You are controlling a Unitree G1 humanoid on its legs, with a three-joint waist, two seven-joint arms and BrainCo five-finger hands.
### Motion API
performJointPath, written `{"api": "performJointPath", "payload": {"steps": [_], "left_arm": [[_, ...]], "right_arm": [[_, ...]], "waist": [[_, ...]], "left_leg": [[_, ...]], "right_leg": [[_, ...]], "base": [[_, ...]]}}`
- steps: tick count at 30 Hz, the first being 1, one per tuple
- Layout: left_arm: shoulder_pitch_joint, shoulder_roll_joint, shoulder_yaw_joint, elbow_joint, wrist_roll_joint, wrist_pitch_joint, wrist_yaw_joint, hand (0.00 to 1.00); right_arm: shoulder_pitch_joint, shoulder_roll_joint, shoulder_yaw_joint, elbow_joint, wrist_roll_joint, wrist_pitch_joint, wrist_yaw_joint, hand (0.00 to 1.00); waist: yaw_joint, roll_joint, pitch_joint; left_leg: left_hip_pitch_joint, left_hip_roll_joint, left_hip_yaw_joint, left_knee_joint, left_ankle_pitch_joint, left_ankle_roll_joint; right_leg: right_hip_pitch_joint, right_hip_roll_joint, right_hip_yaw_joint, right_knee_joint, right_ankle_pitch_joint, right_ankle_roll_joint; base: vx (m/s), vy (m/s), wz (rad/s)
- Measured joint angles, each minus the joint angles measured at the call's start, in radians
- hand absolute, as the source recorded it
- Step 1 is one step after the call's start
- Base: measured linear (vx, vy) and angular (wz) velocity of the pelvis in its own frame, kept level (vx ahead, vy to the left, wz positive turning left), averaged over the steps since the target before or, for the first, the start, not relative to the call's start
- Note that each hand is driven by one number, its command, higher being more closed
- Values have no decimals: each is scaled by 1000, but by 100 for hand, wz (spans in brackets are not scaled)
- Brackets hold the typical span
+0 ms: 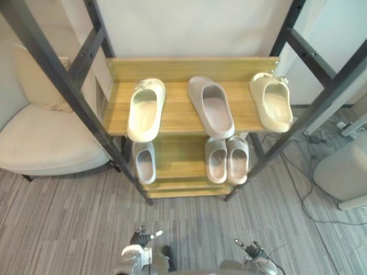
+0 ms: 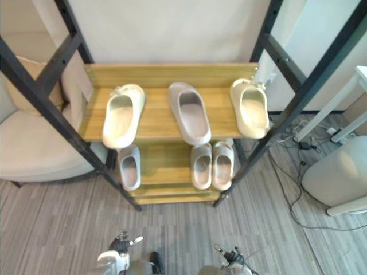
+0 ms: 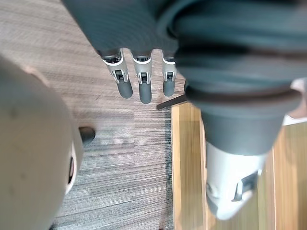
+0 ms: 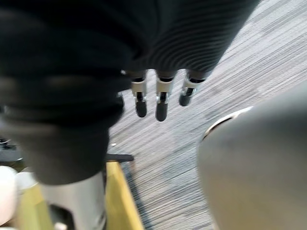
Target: Organize the slippers on the shoe rack
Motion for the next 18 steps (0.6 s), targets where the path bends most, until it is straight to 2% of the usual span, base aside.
{"api": "performJointPath", "payload": {"steps": [2,3,4,5,6,8,13,18], "left_arm": [[1,1,-9,5,0,0,1,0],[1,9,-22,6,2,0,0,0],[0,13,-27,8,3,-1,0,0],[-3,0,-32,24,18,1,-1,0],[5,-12,-30,24,19,0,1,0],[15,-14,-29,34,20,0,2,0],[13,-10,-29,43,48,0,0,0],[14,7,-30,45,59,0,0,0]], "right_arm": [[-7,-7,8,5,-1,1,1,0],[-4,-5,9,13,-1,4,1,0],[-4,-6,8,19,2,4,2,0],[-8,-30,-2,35,-1,4,1,0],[-8,-39,-2,49,-3,6,1,0],[-8,-40,-3,58,-2,5,0,0],[-9,-41,-2,77,-2,4,0,0],[-8,-36,8,81,-2,2,-1,0]], "waist": [[-2,5,-2],[-3,-9,-11],[-3,-17,-13],[-11,23,-19],[-2,38,-26],[-1,51,-29],[-2,42,-36],[0,13,-29]], "left_leg": [[8,7,-17,-3,3,-6],[8,-6,-40,-4,3,-20],[10,-11,-48,-5,2,-22],[21,10,-78,-18,4,-38],[37,21,-88,-37,6,-44],[79,31,-90,-74,13,-57],[108,44,-111,-96,17,-61],[109,26,-119,-96,17,-61]], "right_leg": [[-14,40,-4,-146,12,-8],[0,68,14,-329,113,-34],[-1,69,22,-347,145,-40],[37,91,8,-378,165,-48],[70,109,6,-428,170,-50],[118,136,4,-484,185,-62],[175,166,11,-575,216,-68],[213,162,11,-652,261,-58]], "base": [[224,-80,32],[171,-106,33],[285,-163,47],[251,-112,25],[248,-109,17],[179,-101,-13],[71,-64,-9],[-32,22,3]]}}
